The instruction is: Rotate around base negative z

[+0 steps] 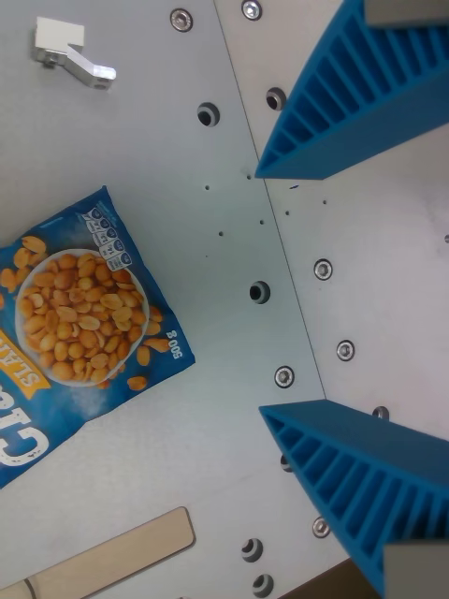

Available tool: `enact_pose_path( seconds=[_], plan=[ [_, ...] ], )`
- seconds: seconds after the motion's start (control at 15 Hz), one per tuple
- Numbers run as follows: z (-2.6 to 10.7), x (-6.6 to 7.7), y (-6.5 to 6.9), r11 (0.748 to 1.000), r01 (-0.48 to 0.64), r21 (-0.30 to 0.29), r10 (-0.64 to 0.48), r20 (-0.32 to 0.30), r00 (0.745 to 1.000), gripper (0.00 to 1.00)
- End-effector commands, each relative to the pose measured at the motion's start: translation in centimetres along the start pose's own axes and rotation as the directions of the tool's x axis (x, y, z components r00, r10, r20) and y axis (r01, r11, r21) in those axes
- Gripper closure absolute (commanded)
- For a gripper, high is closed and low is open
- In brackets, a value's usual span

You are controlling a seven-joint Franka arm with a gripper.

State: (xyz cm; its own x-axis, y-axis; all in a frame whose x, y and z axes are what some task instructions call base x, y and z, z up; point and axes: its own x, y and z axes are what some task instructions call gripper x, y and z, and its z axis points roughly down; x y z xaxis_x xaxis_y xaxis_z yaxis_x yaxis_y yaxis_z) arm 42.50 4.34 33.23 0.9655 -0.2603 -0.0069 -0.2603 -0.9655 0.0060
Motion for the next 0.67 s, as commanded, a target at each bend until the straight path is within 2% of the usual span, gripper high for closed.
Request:
enact_pose_path(
  seconds=[0.07, 0.67],
  plan=[
    [-0.24, -0.03, 0.01, 1.0, -0.013, 0.001, 0.013, -0.005, 1.0, 0.0],
    [-0.24, -0.03, 0.01, 0.991, -0.133, 0.003, 0.133, -0.004, 0.991, 0.0]
  ],
)
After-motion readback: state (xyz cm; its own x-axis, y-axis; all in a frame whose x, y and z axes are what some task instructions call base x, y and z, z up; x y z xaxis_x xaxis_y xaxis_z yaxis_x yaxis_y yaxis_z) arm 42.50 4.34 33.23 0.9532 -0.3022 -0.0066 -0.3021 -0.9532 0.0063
